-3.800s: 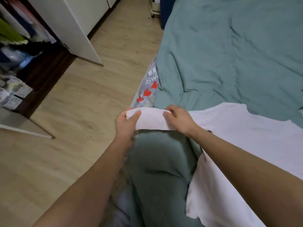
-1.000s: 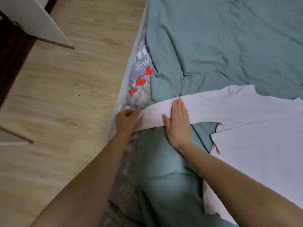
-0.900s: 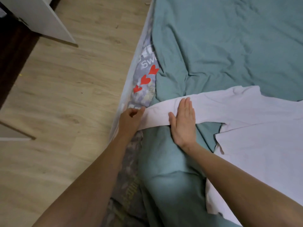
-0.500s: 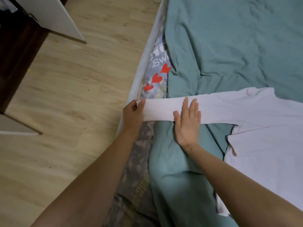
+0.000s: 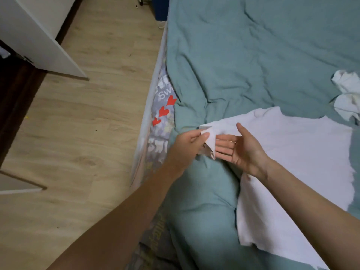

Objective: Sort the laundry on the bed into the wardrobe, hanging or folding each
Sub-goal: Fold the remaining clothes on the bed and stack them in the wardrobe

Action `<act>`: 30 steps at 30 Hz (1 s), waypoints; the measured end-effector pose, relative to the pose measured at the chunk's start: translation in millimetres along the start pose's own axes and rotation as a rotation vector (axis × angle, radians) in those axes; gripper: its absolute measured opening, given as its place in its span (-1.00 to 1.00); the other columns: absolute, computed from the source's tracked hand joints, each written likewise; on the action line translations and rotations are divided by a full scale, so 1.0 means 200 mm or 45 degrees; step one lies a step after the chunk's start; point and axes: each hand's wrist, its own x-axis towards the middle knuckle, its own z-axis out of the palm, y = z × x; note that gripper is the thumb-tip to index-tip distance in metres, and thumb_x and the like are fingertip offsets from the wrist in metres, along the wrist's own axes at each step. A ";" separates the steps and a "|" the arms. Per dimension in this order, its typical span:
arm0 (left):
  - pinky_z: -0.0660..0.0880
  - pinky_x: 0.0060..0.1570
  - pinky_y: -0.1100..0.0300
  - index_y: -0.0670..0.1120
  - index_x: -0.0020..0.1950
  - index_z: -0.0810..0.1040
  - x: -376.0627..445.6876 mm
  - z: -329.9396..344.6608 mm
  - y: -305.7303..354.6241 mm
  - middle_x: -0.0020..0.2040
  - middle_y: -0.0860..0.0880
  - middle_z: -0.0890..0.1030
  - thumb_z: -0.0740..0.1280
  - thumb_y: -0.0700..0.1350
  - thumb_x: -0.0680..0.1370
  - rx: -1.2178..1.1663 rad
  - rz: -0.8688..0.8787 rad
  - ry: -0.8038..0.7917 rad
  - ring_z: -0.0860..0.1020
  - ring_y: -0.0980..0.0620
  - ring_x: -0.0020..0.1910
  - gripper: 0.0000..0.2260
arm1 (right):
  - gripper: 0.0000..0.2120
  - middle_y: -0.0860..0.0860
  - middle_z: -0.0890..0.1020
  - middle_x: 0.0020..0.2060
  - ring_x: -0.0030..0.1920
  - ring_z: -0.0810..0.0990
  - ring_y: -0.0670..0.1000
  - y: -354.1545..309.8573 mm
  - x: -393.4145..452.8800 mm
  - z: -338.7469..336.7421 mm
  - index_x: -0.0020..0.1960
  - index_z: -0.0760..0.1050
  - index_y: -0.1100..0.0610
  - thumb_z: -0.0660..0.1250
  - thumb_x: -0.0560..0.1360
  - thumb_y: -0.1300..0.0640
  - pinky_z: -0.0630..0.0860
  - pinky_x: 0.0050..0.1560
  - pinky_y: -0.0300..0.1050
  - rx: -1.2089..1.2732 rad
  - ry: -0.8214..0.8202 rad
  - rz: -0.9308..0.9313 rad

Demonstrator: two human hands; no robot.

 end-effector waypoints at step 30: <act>-0.17 0.49 0.04 -0.06 0.58 0.02 0.04 1.01 -0.27 0.59 -0.10 -0.09 0.07 0.10 0.66 1.728 0.475 -0.347 -0.13 -0.09 0.56 -0.46 | -0.88 0.16 0.60 -0.19 -0.14 0.53 0.10 -0.01 -0.40 -1.51 -0.24 0.54 0.15 0.27 0.45 0.24 0.43 -0.06 0.00 0.038 0.633 -0.536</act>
